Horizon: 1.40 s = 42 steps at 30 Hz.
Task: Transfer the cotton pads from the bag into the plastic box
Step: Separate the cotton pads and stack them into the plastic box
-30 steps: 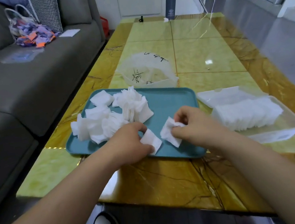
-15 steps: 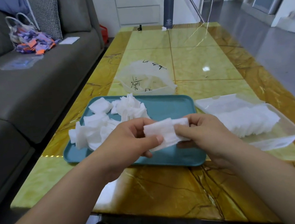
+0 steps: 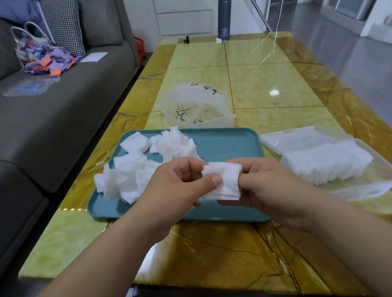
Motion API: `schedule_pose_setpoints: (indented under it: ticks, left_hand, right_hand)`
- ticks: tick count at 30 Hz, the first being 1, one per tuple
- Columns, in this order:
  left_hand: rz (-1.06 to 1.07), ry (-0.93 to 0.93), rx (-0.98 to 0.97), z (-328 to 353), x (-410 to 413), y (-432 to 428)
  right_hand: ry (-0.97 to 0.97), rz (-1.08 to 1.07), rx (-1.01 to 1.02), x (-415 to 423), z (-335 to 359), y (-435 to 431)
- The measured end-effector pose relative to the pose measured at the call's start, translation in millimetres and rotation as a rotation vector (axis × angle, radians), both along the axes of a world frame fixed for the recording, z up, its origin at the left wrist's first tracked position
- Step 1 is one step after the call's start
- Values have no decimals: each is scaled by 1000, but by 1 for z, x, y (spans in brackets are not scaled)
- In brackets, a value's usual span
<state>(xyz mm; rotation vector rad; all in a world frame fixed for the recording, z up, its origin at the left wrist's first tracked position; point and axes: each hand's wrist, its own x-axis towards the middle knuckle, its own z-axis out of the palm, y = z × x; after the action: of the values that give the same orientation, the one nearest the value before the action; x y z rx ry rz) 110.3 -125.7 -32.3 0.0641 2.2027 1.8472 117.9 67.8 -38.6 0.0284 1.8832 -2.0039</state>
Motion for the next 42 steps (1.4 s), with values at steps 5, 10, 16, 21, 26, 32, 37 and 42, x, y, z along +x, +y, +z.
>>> schedule_pose_setpoints:
  ticks: [5,10,16,21,26,32,37,42]
  left_hand:
    - [33,21,-20,2,2,5]
    - [32,44,-22,3,3,5]
    - [-59,2,-17,4,6,3]
    - [-44,-28,0,5,4,-1]
    - [-82,-51,-2,4,5,-1]
    - [-94,-111,-57,4,5,-6]
    - [-133,-189,55,8,1,-9]
    - [-184,-118,151,9,1,-3]
  right_hand:
    - [-97,2,-83,-2,0,2]
    - [-12,40,-19,-1,-3,5]
    - [-27,-108,3,-3,-3,5]
    - [-100,-150,-96,-2,2,4]
    - [-167,-220,-161,-3,5,2]
    - [-144,-343,-163,-10,4,8]
    - [-108,-372,9,-11,-3,13]
    - [-76,-216,-12,-6,1,5]
